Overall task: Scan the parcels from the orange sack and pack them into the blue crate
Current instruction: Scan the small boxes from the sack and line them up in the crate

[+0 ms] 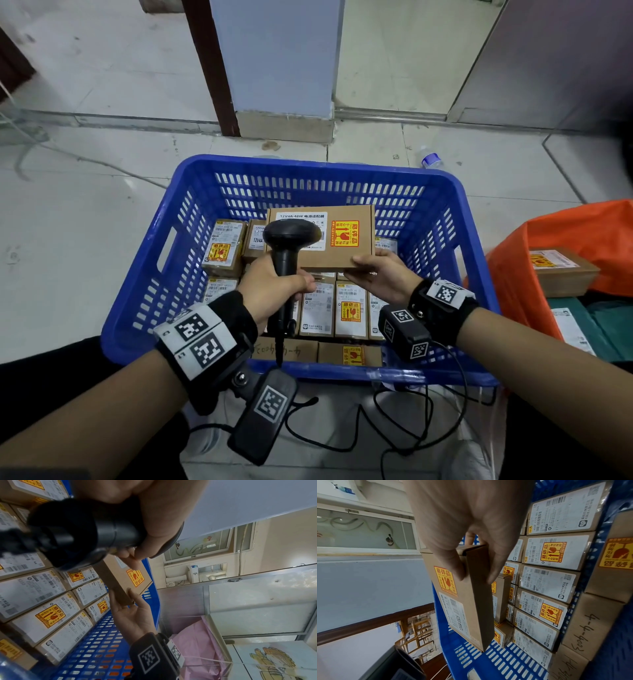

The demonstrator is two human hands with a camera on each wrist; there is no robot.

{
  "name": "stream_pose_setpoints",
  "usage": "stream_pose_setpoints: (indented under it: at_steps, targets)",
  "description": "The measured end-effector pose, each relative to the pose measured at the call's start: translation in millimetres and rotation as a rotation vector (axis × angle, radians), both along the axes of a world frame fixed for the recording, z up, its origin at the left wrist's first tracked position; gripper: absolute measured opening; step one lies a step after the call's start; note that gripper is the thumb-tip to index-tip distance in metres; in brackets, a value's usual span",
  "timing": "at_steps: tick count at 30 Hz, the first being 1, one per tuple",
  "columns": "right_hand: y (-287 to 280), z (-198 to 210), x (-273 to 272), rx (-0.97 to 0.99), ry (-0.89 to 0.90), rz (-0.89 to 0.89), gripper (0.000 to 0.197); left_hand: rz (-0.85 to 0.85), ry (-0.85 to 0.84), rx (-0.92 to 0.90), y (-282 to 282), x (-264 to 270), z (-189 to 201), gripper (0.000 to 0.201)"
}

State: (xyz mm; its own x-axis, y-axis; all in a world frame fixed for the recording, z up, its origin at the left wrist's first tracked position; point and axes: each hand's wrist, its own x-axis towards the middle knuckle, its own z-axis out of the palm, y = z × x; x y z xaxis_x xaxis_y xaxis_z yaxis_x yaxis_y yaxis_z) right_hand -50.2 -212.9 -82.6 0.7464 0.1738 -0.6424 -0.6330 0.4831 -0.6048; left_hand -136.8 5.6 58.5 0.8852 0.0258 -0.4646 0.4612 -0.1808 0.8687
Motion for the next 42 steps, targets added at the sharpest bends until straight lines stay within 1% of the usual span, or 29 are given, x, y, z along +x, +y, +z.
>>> stream_pose_setpoints:
  at_steps: [3,5,7,8,9,11,12,13,15,17,20,21,23,24,27,31,32,33,34,35,36,37,38,39,40,41,42]
  targets:
    - [-0.1,-0.5,2.6,0.004,0.006,-0.011,0.091,-0.010,0.000,-0.017,4.1,1.0,3.5,0.013]
    - [-3.0,-3.4,3.2,0.017,0.015,-0.028,0.096,0.011,-0.010,-0.045,9.8,1.9,5.9,0.017]
    - [-8.0,-8.1,6.1,0.008,0.028,-0.067,0.094,0.047,-0.021,-0.077,18.0,2.9,7.3,0.019]
    - [-9.1,-8.6,6.8,-0.011,0.035,-0.088,0.087,0.068,-0.026,-0.087,23.0,2.3,7.5,0.017]
    - [-8.2,-9.2,8.4,-0.045,0.047,-0.104,0.076,0.091,-0.028,-0.096,27.9,1.2,7.9,0.017]
    - [1.3,-10.5,12.8,-0.150,0.072,-0.095,0.042,0.137,-0.033,-0.120,37.2,-1.9,8.1,0.019]
    - [9.0,-14.1,15.3,-0.213,0.083,-0.086,0.031,0.159,-0.032,-0.133,41.6,-3.2,7.8,0.021]
    - [17.6,-18.3,17.9,-0.277,0.089,-0.074,0.029,0.177,-0.029,-0.147,45.4,-4.1,7.7,0.023]
    - [38.0,-30.8,26.8,-0.391,0.096,-0.059,0.039,0.201,-0.026,-0.165,53.0,-4.7,7.5,0.024]
    - [57.9,-42.1,36.6,-0.450,0.115,-0.071,0.047,0.216,-0.028,-0.176,58.5,-4.3,8.1,0.024]
    - [86.2,-60.2,53.8,-0.494,0.123,-0.067,0.060,0.250,-0.017,-0.194,66.7,-3.1,6.9,0.026]
    - [94.9,-61.8,57.2,-0.497,0.127,-0.053,0.063,0.256,-0.008,-0.192,68.3,-2.4,6.1,0.024]
    - [106.5,-66.8,63.9,-0.499,0.132,-0.048,0.065,0.262,0.013,-0.208,69.5,-1.3,5.9,0.015]
    - [110.9,-69.5,67.1,-0.493,0.138,-0.045,0.063,0.267,0.019,-0.216,69.2,-0.5,6.2,0.013]
    - [119.4,-72.5,74.1,-0.496,0.152,-0.030,0.065,0.272,0.013,-0.211,67.1,2.4,8.1,0.015]
    - [125.2,-76.4,78.3,-0.466,0.180,-0.068,0.065,0.255,0.002,-0.209,65.6,5.7,7.3,0.015]
    - [126.6,-81.1,80.1,-0.474,0.186,-0.069,0.069,0.253,0.001,-0.214,65.0,6.7,7.2,0.015]
    - [124.0,-94.2,84.2,-0.485,0.178,-0.052,0.076,0.254,0.002,-0.217,64.0,7.4,7.0,0.015]
    - [121.5,-115.5,90.6,-0.534,0.193,-0.033,0.084,0.255,0.003,-0.216,63.2,7.9,6.8,0.014]
    - [120.2,-125.5,92.6,-0.589,0.209,0.001,0.088,0.254,0.003,-0.215,62.1,8.4,6.7,0.014]
    - [120.4,-128.7,92.0,-0.647,0.211,0.019,0.087,0.252,0.006,-0.212,60.8,8.8,6.4,0.014]
    - [119.0,-128.2,91.1,-0.697,0.205,0.053,0.084,0.250,0.010,-0.206,59.4,9.2,6.4,0.014]
    - [117.1,-130.7,91.8,-0.739,0.214,0.073,0.086,0.248,0.015,-0.200,57.9,9.6,6.6,0.014]
    - [117.5,-112.5,85.1,-0.773,0.221,0.096,0.094,0.248,0.021,-0.199,56.2,9.8,6.5,0.014]
    - [116.9,-105.4,82.1,-0.788,0.245,0.110,0.104,0.247,0.026,-0.202,54.3,10.3,6.7,0.015]
    - [114.4,-105.9,81.6,-0.791,0.245,0.132,0.109,0.245,0.028,-0.205,52.5,10.8,7.0,0.015]
    - [110.9,-111.3,84.1,-0.780,0.220,0.154,0.106,0.242,0.029,-0.206,50.4,11.6,7.4,0.016]
